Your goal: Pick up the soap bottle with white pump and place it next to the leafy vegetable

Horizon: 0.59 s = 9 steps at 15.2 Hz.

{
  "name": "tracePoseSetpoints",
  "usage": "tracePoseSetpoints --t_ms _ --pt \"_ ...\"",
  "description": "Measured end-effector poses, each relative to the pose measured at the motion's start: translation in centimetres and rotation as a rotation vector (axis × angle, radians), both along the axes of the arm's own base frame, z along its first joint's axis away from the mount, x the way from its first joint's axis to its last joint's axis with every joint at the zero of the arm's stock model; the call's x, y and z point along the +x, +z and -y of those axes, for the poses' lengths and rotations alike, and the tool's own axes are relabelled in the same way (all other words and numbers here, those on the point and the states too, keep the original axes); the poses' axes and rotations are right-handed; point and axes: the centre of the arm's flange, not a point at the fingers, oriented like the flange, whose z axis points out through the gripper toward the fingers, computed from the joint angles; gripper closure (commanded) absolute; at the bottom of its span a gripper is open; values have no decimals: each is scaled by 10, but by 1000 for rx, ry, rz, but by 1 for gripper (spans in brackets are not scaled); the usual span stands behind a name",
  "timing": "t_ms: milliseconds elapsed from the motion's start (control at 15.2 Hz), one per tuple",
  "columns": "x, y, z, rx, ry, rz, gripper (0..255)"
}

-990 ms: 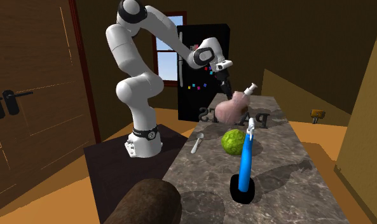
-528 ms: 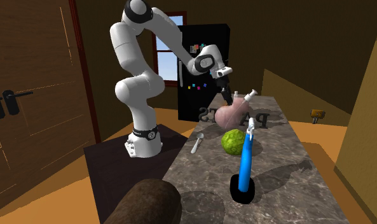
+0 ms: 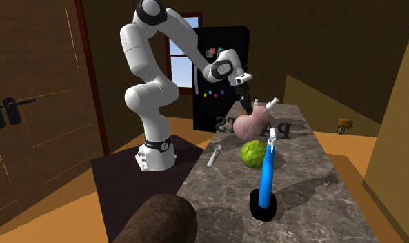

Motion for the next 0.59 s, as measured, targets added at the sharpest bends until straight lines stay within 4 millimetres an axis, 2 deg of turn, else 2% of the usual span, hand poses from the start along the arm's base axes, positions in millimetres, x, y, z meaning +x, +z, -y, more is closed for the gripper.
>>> tracePoseSetpoints --t_ms 396,594 --pt "-1 -4 2 -10 0 -6 0" --pt "-8 21 6 -11 -1 -2 0"
